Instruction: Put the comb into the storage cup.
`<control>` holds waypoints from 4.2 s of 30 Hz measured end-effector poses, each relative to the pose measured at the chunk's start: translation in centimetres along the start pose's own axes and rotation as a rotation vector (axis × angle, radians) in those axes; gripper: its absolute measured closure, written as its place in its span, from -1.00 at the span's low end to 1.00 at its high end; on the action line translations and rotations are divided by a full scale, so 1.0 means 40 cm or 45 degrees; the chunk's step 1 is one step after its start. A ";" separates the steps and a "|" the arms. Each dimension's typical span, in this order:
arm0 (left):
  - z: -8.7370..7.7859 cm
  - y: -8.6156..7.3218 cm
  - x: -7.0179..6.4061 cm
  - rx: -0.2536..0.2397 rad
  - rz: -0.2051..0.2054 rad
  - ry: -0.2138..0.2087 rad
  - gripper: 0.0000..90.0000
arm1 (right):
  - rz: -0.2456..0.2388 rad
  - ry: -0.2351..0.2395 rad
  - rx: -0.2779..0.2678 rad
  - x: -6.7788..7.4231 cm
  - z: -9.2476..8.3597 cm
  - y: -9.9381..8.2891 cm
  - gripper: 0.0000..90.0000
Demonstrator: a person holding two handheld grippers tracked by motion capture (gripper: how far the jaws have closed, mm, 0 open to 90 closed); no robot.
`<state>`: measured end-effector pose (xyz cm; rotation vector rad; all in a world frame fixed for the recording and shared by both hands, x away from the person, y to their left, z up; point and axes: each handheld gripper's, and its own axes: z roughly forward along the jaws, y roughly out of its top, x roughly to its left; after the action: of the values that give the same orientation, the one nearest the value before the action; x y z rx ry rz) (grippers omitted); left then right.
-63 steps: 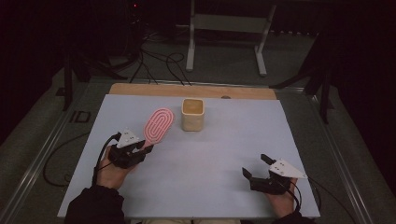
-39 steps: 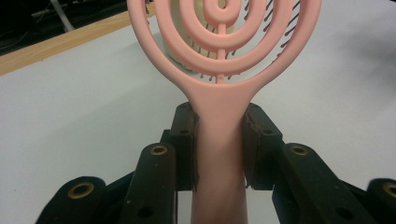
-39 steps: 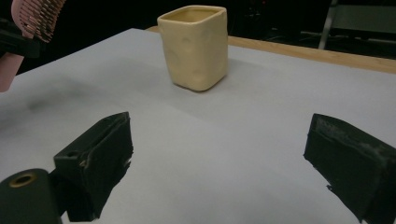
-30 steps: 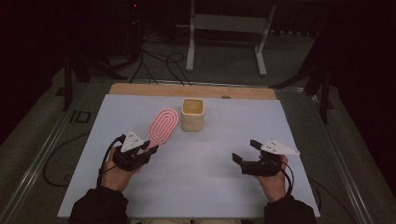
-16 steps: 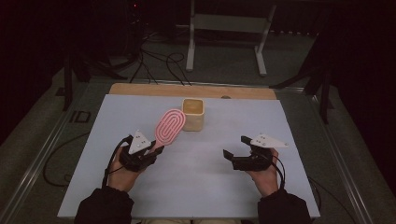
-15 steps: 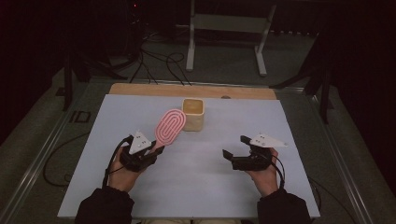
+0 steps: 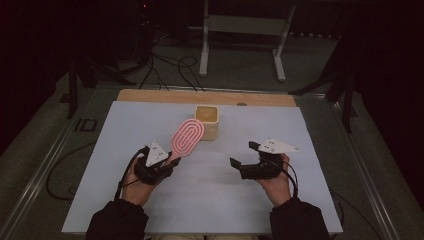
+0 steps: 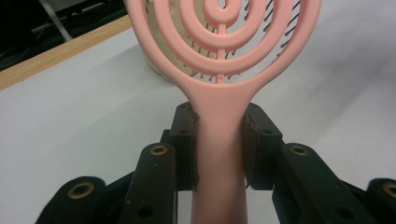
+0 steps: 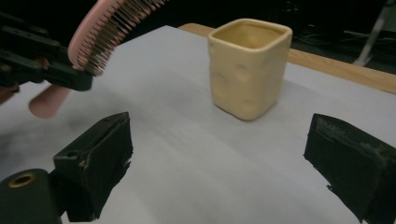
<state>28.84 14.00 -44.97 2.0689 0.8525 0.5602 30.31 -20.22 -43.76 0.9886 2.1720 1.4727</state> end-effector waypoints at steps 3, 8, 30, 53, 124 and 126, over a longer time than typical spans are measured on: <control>0.003 0.000 -0.004 -0.004 -0.004 0.003 0.55 | -0.002 0.016 -0.002 0.004 0.008 0.006 -0.83; 0.009 0.000 -0.007 0.000 0.003 0.007 0.55 | 0.000 0.029 0.001 0.013 0.019 0.011 -0.83; 0.026 -0.003 -0.032 -0.002 0.023 0.015 0.55 | -0.027 0.118 -0.016 0.063 0.078 0.062 -0.83; 0.030 0.001 -0.055 -0.024 0.058 0.040 0.55 | -0.003 0.190 -0.003 0.100 0.144 0.091 -0.83; 0.032 0.000 -0.074 -0.072 0.096 0.052 0.55 | 0.278 0.435 0.079 0.133 0.227 0.128 0.40; 0.031 0.000 -0.073 -0.076 0.094 0.051 0.55 | 0.282 0.442 0.076 0.133 0.227 0.129 0.41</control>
<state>27.66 11.22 -45.93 2.0475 0.7761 0.6611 34.03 -9.20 -42.25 1.0921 2.4194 1.8062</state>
